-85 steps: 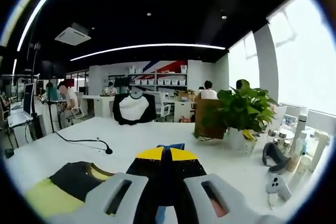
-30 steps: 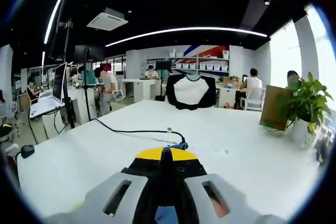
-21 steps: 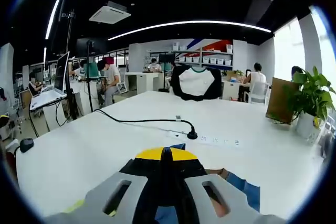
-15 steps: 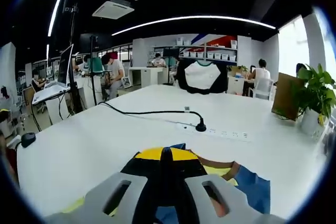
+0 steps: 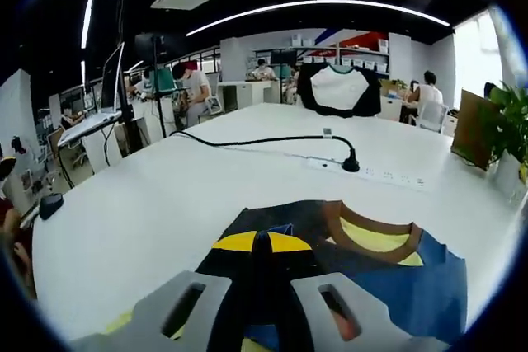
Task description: Fold the garment on the visible template until the final outline fits inside the template.
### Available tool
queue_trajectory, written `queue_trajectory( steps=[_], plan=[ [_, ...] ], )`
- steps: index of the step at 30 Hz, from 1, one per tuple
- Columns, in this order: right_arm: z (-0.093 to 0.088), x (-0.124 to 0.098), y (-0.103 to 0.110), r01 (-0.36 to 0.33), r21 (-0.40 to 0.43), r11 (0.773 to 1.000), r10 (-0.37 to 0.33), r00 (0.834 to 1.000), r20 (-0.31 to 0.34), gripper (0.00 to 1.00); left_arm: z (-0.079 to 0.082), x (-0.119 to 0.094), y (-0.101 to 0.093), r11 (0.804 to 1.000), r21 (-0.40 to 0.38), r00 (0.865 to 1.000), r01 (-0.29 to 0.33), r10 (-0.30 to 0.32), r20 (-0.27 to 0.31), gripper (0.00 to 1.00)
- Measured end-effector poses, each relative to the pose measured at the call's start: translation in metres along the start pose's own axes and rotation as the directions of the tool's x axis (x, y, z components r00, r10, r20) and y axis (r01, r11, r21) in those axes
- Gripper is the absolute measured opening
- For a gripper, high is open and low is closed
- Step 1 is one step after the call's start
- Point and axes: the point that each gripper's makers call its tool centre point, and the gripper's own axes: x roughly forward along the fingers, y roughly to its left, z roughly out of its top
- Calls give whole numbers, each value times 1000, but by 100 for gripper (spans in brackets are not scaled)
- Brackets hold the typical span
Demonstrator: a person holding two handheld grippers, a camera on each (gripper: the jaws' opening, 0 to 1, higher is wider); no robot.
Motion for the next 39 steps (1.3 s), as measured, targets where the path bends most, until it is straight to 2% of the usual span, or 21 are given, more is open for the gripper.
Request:
queue_trajectory(
  steps=[8, 10, 13, 17, 19, 20, 21, 22, 24, 25, 29, 31, 34, 36, 39],
  plan=[
    [-22, 12, 19, -39, -3, 999, 39, 998, -55, 1, -1, -1, -3, 1000, -3, 1000, 9, -9, -5, 100],
    [-24, 13, 26, -74, -5, 997, 74, 995, -68, 1, -2, -1, -2, 1000, -4, 1000, 7, -7, -6, 100],
    [-19, 13, 36, -122, 20, 992, 123, 991, -54, 4, -2, -1, -2, 1000, -7, 1000, 3, -3, -10, 100],
    [-10, 10, 37, -131, 18, 991, 132, 991, -35, 5, -1, -1, -4, 1000, -7, 1000, 9, -9, -13, 100],
    [-3, 7, 37, -146, 24, 989, 146, 989, -6, 7, -1, 0, -6, 1000, -6, 1000, 14, -14, -15, 100],
    [6, 3, 38, -154, 9, 988, 154, 988, 29, 8, -1, 0, -6, 1000, -6, 1000, 15, -15, -16, 100],
    [21, 1, 39, -152, -55, 987, 157, 983, 97, 8, -1, -1, -7, 1000, -5, 1000, 17, -17, -18, 100],
    [37, -5, 38, -113, -206, 972, 147, 977, 156, 10, -1, -1, -8, 1000, -5, 1000, 18, -18, -17, 100],
    [44, -12, 37, -58, -337, 940, 115, 982, 150, 16, 1, -2, -7, 1000, -5, 1000, 16, -16, -13, 100],
    [44, -13, 39, -64, -344, 937, 120, 982, 143, 17, 0, -2, -6, 1000, -5, 1000, 13, -13, -15, 100],
    [44, -17, 37, -98, -290, 952, 136, 984, 115, 17, 0, -1, -6, 1000, -7, 1000, 15, -15, -18, 100],
    [42, -18, 33, -96, -294, 951, 131, 986, 103, 17, 0, -1, -7, 1000, -5, 1000, 18, -18, -17, 100],
    [28, -20, 22, -90, -297, 951, 115, 991, 70, 18, -1, 0, -8, 1000, -5, 1000, 21, -21, -16, 100],
    [21, -22, 12, -79, -235, 969, 91, 995, 43, 23, -1, 2, -8, 1000, -5, 1000, 23, -23, -17, 100],
    [35, -32, 2, -64, -244, 968, 89, 992, 93, 27, 0, 2, -7, 1000, 3, 1000, 26, -26, -16, 100]
  ],
)
